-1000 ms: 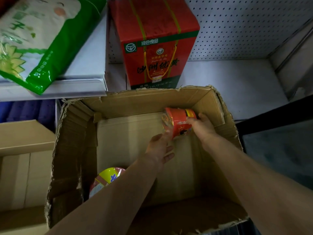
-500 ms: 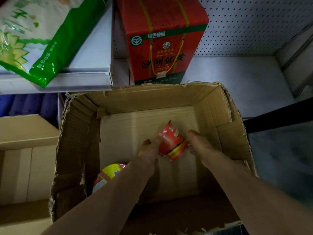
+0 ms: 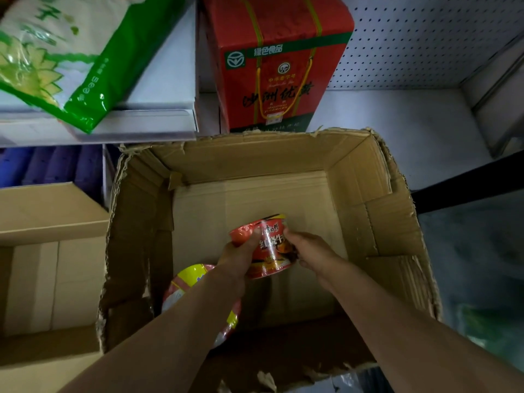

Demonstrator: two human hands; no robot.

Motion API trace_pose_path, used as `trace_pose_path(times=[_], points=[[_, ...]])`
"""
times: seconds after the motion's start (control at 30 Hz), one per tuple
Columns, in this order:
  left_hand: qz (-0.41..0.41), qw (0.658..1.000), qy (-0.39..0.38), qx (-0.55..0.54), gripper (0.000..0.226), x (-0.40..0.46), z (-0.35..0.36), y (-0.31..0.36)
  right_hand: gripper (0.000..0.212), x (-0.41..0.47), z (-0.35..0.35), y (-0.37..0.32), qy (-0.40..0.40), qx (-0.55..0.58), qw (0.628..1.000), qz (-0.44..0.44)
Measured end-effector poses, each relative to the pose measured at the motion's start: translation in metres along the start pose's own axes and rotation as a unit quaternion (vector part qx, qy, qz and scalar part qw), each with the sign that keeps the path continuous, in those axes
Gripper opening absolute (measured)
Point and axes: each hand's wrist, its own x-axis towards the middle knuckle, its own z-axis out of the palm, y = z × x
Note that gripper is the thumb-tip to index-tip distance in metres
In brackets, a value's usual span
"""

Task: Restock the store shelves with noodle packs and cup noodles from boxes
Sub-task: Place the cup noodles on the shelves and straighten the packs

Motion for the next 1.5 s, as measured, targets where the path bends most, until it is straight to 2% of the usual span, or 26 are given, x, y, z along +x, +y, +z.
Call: trace_pose_path(times=[0.1, 0.17, 0.23, 0.37, 0.43, 0.53, 0.63, 0.77, 0.9, 1.07, 1.2, 1.3, 1.4, 1.5], points=[[-0.007, 1.000, -0.027, -0.003, 0.068, -0.024, -0.004, 0.015, 0.033, -0.009, 0.000, -0.002, 0.023, 0.034, 0.999, -0.020], [-0.011, 0.999, -0.050, 0.002, 0.054, -0.030, -0.008, 0.022, 0.035, -0.016, 0.000, -0.005, 0.039, 0.083, 0.995, -0.032], [-0.009, 0.997, -0.071, -0.003, 0.059, -0.039, -0.012, 0.029, 0.034, -0.025, 0.001, -0.007, 0.044, 0.131, 0.990, -0.036], [0.018, 0.997, -0.073, -0.006, 0.102, -0.056, -0.026, 0.042, 0.026, -0.053, 0.010, -0.017, 0.053, 0.184, 0.979, -0.067], [0.032, 0.997, -0.066, -0.012, 0.109, -0.071, -0.032, 0.052, 0.031, -0.071, 0.016, -0.025, 0.054, 0.211, 0.973, -0.081], [0.051, 0.997, -0.056, -0.002, 0.097, -0.099, -0.047, 0.072, 0.035, -0.105, 0.030, -0.042, 0.033, 0.234, 0.967, -0.095], [0.069, 0.995, -0.077, 0.004, 0.107, -0.128, -0.069, 0.087, 0.038, -0.140, 0.045, -0.055, 0.017, 0.235, 0.964, -0.125], [0.107, 0.988, -0.108, -0.037, 0.075, -0.177, -0.100, 0.108, 0.045, -0.179, 0.070, -0.076, 0.001, 0.216, 0.962, -0.167], [0.135, 0.981, -0.104, -0.089, 0.076, -0.222, -0.147, 0.129, 0.055, -0.219, 0.106, -0.113, -0.022, 0.189, 0.959, -0.209], [0.192, 0.971, -0.060, -0.130, 0.073, -0.290, -0.206, 0.154, 0.059, -0.266, 0.157, -0.164, -0.074, 0.144, 0.954, -0.252], [0.232, 0.958, -0.036, -0.165, 0.058, -0.340, -0.253, 0.171, 0.064, -0.298, 0.199, -0.199, -0.114, 0.100, 0.947, -0.283], [0.268, 0.948, -0.018, -0.172, 0.064, -0.370, -0.291, 0.183, 0.050, -0.325, 0.232, -0.222, -0.162, 0.078, 0.934, -0.309], [0.303, 0.936, -0.003, -0.181, 0.063, -0.400, -0.323, 0.193, 0.047, -0.350, 0.261, -0.242, -0.199, 0.061, 0.917, -0.341], [0.335, 0.925, 0.005, -0.180, 0.049, -0.435, -0.350, 0.200, 0.067, -0.374, 0.290, -0.258, -0.223, 0.044, 0.900, -0.371]])
